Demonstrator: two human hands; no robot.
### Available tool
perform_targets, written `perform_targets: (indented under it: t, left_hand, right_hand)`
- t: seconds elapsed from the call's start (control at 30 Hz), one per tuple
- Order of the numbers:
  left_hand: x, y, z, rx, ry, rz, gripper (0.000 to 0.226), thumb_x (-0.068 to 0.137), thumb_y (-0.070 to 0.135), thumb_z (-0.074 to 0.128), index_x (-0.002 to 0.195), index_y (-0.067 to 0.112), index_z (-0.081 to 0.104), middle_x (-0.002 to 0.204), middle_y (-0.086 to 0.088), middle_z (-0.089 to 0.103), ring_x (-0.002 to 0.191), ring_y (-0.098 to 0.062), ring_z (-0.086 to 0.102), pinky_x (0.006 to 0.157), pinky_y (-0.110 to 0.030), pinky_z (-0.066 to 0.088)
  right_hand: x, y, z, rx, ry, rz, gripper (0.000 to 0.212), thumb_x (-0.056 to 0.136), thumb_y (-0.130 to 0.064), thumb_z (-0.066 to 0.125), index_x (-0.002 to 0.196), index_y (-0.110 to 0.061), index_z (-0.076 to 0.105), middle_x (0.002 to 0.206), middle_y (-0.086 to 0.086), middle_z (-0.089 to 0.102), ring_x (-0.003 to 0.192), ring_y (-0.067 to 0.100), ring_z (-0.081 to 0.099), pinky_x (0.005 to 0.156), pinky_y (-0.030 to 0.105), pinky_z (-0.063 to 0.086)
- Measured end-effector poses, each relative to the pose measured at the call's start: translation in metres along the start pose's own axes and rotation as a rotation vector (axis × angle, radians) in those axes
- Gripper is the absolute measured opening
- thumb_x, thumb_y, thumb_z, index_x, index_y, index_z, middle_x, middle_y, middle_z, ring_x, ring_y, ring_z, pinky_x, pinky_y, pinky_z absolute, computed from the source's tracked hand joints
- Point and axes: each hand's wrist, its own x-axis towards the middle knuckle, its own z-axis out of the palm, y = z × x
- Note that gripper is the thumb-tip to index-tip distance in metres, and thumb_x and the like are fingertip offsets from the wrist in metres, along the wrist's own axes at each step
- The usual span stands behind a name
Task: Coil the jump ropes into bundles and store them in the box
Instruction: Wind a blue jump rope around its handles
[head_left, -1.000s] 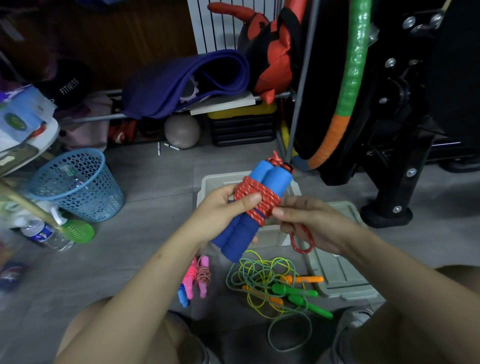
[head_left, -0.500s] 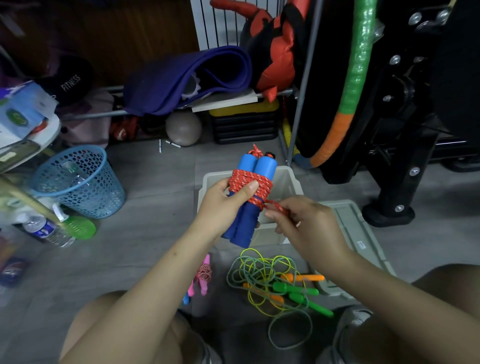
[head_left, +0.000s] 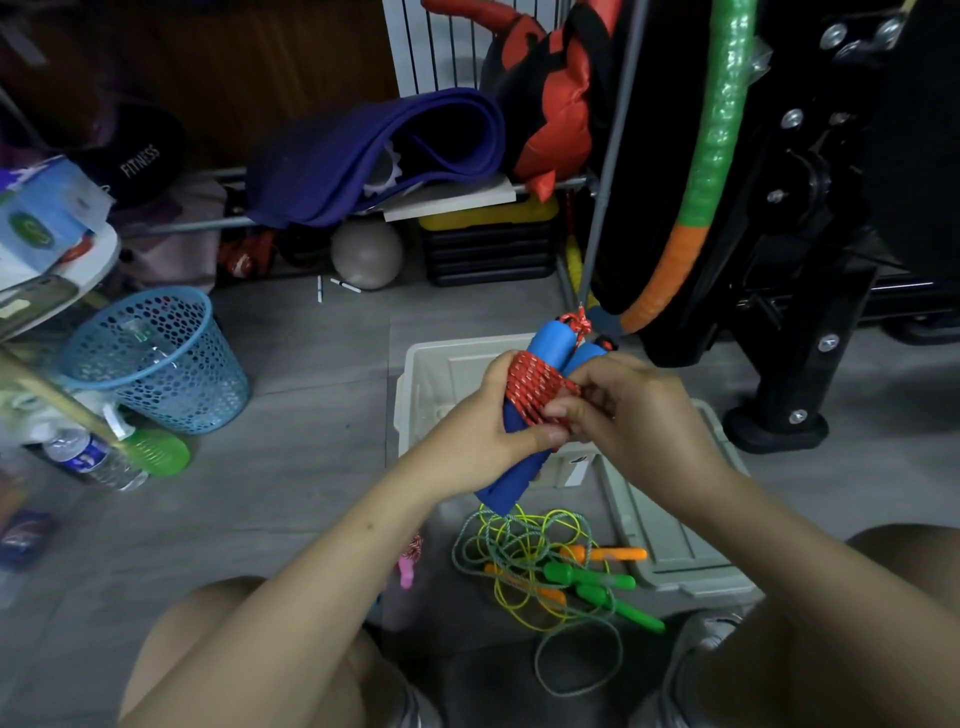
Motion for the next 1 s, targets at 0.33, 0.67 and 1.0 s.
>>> perform_targets:
  t: [0.33, 0.67, 1.0]
  left_hand:
    - [0.0, -0.004, 0.011, 0.27, 0.261, 0.082, 0.051, 0.078, 0.048, 0.07, 0.121, 0.037, 0.045, 0.093, 0.008, 0.066, 0.084, -0.01, 0.062, 0.079, -0.035, 0.051]
    - [0.008, -0.001, 0.014, -0.441, 0.392, -0.101, 0.041, 0.082, 0.039, 0.069, 0.111, 0.019, 0.047, 0.095, -0.004, 0.067, 0.078, -0.013, 0.07, 0.07, -0.034, 0.059]
    - [0.008, 0.004, 0.021, -0.556, 0.276, -0.199, 0.021, 0.089, 0.037, 0.06, 0.089, 0.018, 0.054, 0.082, 0.003, 0.067, 0.083, -0.013, 0.062, 0.072, -0.031, 0.05]
  right_hand:
    - [0.012, 0.01, -0.007, -0.012, -0.178, -0.009, 0.009, 0.081, -0.016, 0.062, 0.079, -0.012, 0.07, 0.075, -0.01, 0.053, 0.068, 0.002, 0.047, 0.071, 0.004, 0.035]
    - [-0.008, 0.013, 0.01, 0.213, -0.089, 0.196, 0.031, 0.08, -0.044, 0.06, 0.109, -0.042, 0.049, 0.114, -0.001, 0.037, 0.109, 0.013, 0.045, 0.094, 0.038, 0.047]
    - [-0.003, 0.01, 0.009, 0.67, -0.056, 0.203, 0.02, 0.08, -0.04, 0.069, 0.098, -0.038, 0.06, 0.109, 0.004, 0.062, 0.102, 0.022, 0.061, 0.092, 0.042, 0.048]
